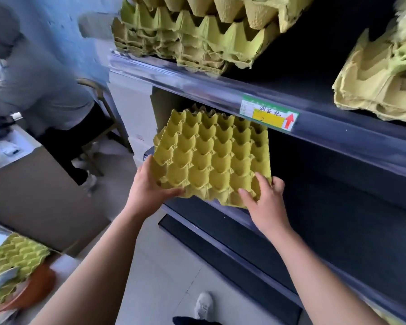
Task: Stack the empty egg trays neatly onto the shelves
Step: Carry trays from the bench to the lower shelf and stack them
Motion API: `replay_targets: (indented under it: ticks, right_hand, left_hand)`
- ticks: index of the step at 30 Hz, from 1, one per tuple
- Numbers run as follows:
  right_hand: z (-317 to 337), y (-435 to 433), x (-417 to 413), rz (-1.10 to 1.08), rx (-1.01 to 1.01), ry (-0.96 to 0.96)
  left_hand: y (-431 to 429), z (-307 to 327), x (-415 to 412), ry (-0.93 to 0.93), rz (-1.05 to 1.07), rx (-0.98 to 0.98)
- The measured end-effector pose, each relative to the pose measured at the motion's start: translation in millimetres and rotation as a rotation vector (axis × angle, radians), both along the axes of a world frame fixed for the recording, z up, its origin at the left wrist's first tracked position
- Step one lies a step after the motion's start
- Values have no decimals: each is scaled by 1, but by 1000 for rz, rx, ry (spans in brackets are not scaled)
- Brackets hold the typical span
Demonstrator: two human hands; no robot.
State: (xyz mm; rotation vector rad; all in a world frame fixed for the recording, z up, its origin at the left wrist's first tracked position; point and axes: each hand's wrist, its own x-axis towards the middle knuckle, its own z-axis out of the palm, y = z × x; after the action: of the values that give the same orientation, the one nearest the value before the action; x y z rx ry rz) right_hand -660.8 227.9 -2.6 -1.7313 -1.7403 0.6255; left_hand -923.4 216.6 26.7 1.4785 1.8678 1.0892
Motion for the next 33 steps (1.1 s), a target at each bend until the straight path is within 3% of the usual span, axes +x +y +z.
replay_targets:
  ticks: [21, 33]
  right_hand:
    - [-12, 86, -55, -215, -128, -52]
    - [-16, 91, -90, -382, -237, -238]
  left_hand:
    - [166, -26, -57, 48, -256, -42]
    - [200, -61, -78, 243, -395, -116]
